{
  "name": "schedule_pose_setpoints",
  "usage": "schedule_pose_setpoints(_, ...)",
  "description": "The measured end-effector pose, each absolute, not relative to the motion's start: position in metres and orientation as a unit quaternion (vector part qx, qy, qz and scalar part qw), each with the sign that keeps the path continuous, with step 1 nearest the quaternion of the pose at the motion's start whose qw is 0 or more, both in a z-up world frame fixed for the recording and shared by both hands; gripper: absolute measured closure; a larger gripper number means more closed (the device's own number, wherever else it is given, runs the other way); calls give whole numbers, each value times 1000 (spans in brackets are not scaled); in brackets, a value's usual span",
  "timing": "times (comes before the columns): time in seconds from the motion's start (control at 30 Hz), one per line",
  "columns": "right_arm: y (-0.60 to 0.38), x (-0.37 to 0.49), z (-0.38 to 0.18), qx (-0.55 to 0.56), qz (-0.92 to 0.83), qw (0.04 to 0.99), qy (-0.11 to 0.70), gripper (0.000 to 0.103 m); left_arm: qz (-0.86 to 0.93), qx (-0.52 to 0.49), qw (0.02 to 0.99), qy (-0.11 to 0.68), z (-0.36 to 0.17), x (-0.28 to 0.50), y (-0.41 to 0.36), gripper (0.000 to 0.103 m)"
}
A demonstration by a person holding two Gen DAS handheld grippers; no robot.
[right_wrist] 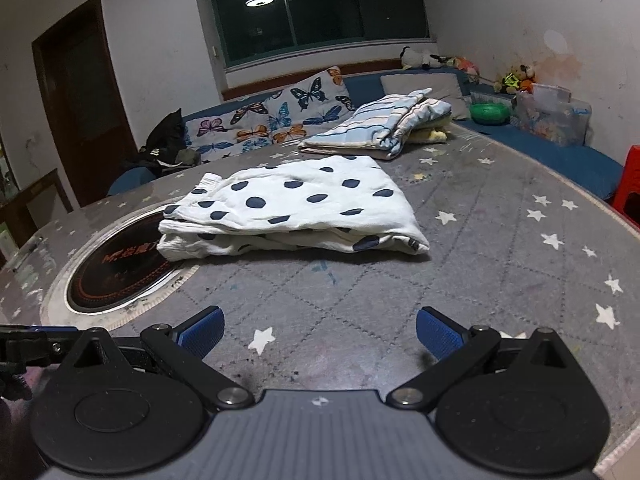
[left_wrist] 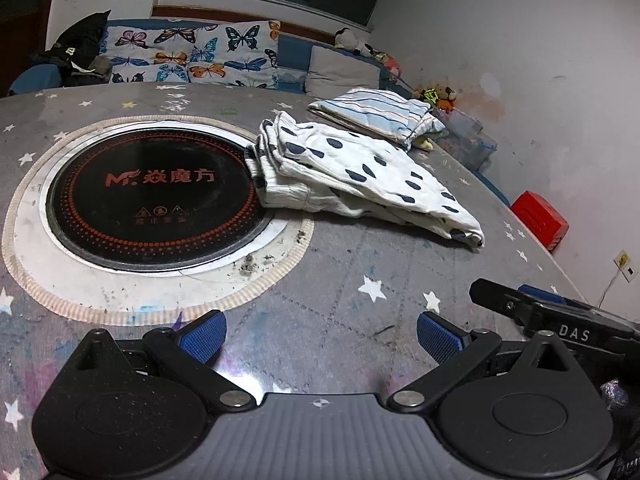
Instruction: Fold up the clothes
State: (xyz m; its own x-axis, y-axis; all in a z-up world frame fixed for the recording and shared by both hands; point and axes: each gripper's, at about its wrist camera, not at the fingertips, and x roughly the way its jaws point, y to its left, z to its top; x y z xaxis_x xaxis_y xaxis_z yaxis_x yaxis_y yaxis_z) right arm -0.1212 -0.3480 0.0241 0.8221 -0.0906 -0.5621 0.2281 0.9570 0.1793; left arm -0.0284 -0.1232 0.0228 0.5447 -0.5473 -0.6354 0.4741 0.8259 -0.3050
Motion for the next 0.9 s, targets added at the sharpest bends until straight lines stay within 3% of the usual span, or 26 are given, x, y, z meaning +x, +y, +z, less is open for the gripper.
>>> schedule_pose_setpoints(0.9, -334, -127, 21, 111, -86, 944, 299, 0, -318, -20, 867, 383, 21, -48, -140, 0)
